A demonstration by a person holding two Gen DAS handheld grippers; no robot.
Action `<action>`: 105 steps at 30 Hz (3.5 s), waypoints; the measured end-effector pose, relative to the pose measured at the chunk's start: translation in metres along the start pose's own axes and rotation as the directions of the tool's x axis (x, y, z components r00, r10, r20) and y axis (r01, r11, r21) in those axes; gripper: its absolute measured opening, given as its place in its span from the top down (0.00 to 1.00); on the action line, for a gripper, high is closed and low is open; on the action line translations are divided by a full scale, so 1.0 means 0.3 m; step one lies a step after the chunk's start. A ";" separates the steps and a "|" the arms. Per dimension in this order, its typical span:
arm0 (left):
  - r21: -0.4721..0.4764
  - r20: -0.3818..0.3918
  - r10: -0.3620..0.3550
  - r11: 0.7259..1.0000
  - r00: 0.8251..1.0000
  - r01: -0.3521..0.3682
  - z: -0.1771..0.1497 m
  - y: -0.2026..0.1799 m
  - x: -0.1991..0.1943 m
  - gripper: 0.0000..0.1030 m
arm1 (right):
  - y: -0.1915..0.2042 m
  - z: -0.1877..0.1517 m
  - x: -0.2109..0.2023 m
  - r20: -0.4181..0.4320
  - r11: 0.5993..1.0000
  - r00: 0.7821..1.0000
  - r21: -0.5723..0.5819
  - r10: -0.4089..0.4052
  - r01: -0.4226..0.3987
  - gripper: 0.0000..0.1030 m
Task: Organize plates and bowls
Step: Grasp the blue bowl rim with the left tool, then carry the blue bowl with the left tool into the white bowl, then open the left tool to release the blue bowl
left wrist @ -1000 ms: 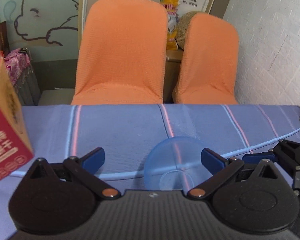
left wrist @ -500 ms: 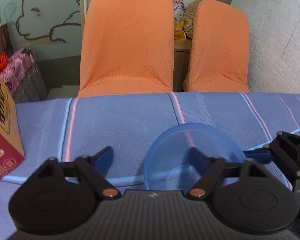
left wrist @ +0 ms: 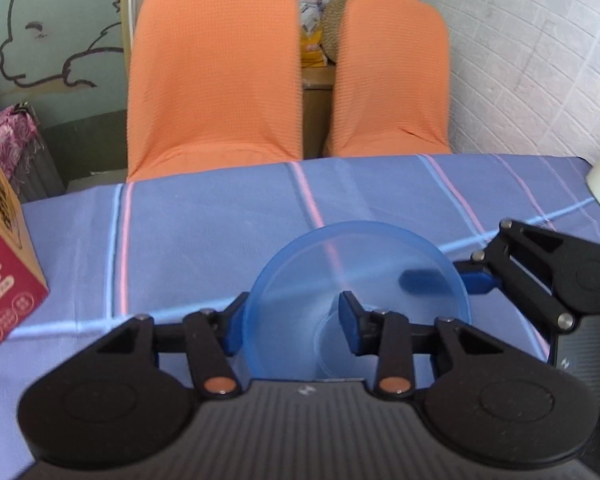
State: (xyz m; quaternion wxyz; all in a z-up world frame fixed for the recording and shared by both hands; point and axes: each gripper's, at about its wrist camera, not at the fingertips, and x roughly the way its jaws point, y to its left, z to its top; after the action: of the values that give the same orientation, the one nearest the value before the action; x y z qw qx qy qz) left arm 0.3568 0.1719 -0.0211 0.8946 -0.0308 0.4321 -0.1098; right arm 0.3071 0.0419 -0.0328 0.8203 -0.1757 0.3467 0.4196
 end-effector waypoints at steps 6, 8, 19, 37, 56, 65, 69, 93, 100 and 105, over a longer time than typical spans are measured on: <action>0.052 0.047 -0.064 0.997 0.997 0.062 -0.060 -0.175 -0.131 0.62 | 0.072 -0.046 -0.212 0.057 0.996 0.996 -0.056 -0.067 0.070 0.15; 0.076 0.049 -0.072 0.995 0.996 0.068 -0.075 -0.229 -0.157 0.62 | 0.095 -0.066 -0.286 0.068 0.992 0.992 -0.060 -0.106 0.111 0.14; 0.014 0.002 0.050 0.999 0.999 -0.050 -0.062 -0.221 -0.020 0.61 | -0.025 -0.104 -0.222 -0.062 0.991 0.992 0.068 -0.112 0.116 0.14; -0.080 0.003 -0.013 0.997 1.000 0.014 -0.013 -0.122 0.081 0.47 | -0.089 -0.174 -0.120 -0.098 0.983 0.991 0.145 -0.096 0.110 0.14; -0.044 0.033 -0.008 0.999 0.999 0.010 -0.035 -0.114 0.100 0.46 | -0.110 -0.171 -0.078 -0.091 0.983 0.991 0.144 -0.103 0.115 0.15; 0.030 0.051 0.003 1.000 0.999 -0.005 -0.043 -0.197 0.013 0.72 | -0.068 -0.144 -0.114 -0.026 0.986 0.994 0.130 -0.106 0.108 0.29; 0.022 0.071 -0.029 0.999 0.997 0.027 -0.036 -0.227 -0.121 0.72 | -0.016 -0.120 -0.246 0.038 0.988 0.992 0.103 -0.120 0.116 0.29; 0.264 -0.050 -0.168 0.948 0.984 0.176 -0.498 -0.928 -0.333 0.69 | 0.155 -0.621 -0.819 -0.092 0.930 0.964 0.256 -0.248 0.264 0.29; 0.247 -0.056 -0.171 0.952 0.984 0.180 -0.509 -0.934 -0.300 0.38 | 0.134 -0.663 -0.806 -0.069 0.933 0.971 0.267 -0.230 0.240 0.29; 0.225 -0.039 -0.212 0.950 0.977 0.215 -0.511 -0.912 -0.326 0.23 | 0.138 -0.700 -0.848 -0.051 0.931 0.972 0.279 -0.229 0.234 0.28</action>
State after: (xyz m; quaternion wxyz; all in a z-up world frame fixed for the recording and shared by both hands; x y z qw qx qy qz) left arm 0.1318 -0.0668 -0.0007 0.8719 0.0265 0.4171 -0.2551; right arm 0.0815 -0.1997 0.0028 0.8776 -0.1001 0.3870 0.2645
